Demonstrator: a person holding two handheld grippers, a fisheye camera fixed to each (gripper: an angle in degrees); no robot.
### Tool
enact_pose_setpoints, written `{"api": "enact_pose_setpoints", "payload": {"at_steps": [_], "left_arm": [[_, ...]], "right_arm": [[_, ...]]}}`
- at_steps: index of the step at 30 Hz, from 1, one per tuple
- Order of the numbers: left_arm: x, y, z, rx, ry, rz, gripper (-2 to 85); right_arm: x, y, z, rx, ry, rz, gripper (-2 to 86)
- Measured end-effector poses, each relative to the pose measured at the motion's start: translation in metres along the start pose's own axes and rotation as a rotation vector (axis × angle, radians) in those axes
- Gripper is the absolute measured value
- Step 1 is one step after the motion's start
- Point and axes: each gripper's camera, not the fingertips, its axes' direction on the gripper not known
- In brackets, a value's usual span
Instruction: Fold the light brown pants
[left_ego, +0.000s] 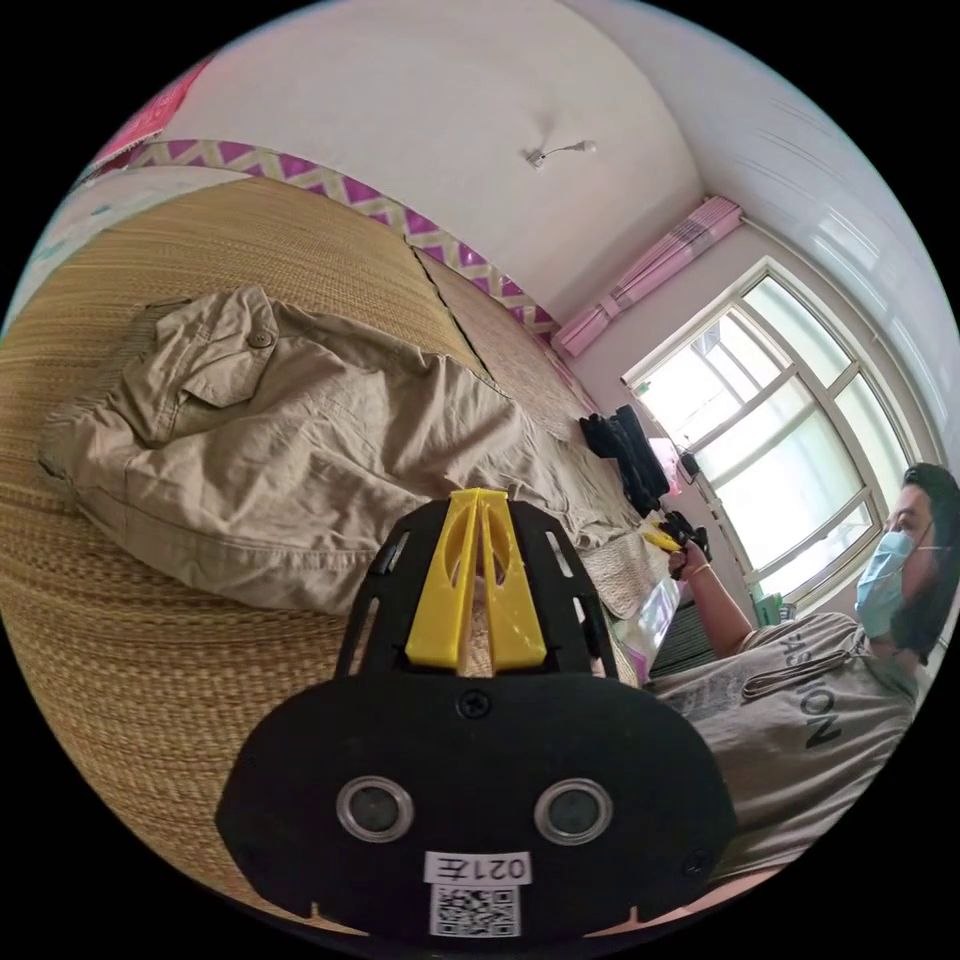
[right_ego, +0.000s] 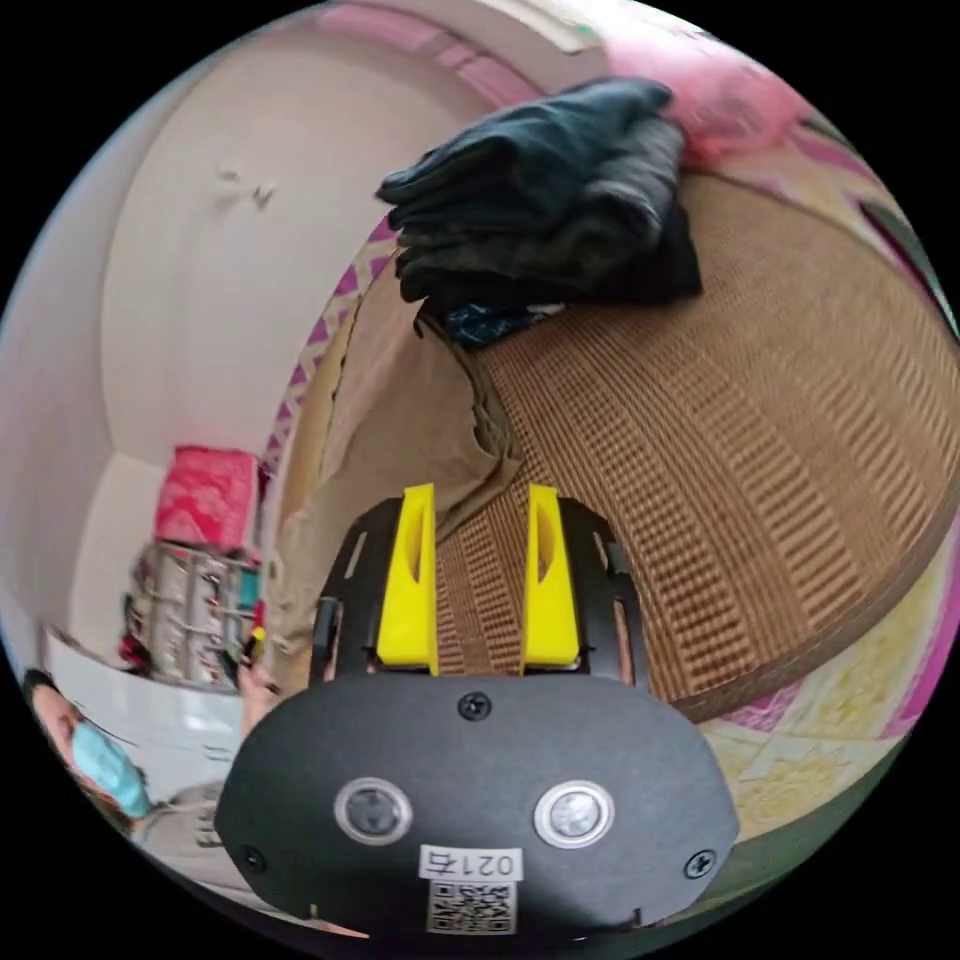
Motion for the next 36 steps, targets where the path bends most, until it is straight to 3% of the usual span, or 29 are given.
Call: {"api": "enact_pose_setpoints", "payload": {"at_steps": [8, 20, 23, 29, 31, 36], "left_arm": [[-0.005, 0.021, -0.026, 0.031, 0.052, -0.006, -0.9], [-0.027, 0.044, -0.095, 0.071, 0.09, -0.032, -0.9], [-0.035, 0.049, -0.123, 0.105, 0.108, -0.033, -0.9], [-0.051, 0.061, -0.175, 0.174, 0.163, -0.018, -0.9], [-0.056, 0.069, -0.189, 0.201, 0.185, -0.016, -0.9], [-0.072, 0.1, -0.226, 0.245, 0.214, -0.04, -1.0]], "right_arm": [[0.021, -0.026, 0.004, 0.086, -0.097, 0.138, 10.7], [-0.057, -0.086, 0.011, 0.015, -0.059, 0.012, 1.2], [-0.124, -0.099, -0.009, 0.024, -0.121, -0.092, 0.9], [-0.365, -0.109, 0.0, -0.029, -0.112, -0.506, 0.7], [-0.474, -0.085, 0.046, -0.111, -0.111, -0.683, 0.7], [-0.626, 0.009, 0.209, -0.324, -0.065, -0.943, 0.7]]}}
